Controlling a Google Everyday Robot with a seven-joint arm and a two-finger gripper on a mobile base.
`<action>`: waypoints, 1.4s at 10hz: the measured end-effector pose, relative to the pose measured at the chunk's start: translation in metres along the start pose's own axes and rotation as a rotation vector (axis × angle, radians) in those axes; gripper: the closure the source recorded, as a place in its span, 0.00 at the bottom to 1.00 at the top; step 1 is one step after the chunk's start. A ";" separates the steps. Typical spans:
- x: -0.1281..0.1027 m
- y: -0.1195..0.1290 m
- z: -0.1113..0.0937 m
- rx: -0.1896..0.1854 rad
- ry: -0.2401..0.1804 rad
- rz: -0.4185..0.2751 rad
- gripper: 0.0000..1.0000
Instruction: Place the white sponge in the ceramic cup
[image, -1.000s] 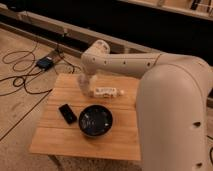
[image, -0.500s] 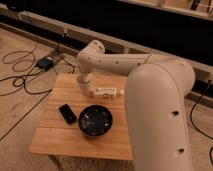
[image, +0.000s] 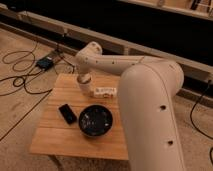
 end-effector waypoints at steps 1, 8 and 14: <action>-0.001 0.002 0.000 -0.004 -0.001 -0.001 0.77; 0.003 0.006 -0.001 -0.026 0.011 0.000 0.20; 0.003 0.005 -0.001 -0.026 0.009 0.002 0.20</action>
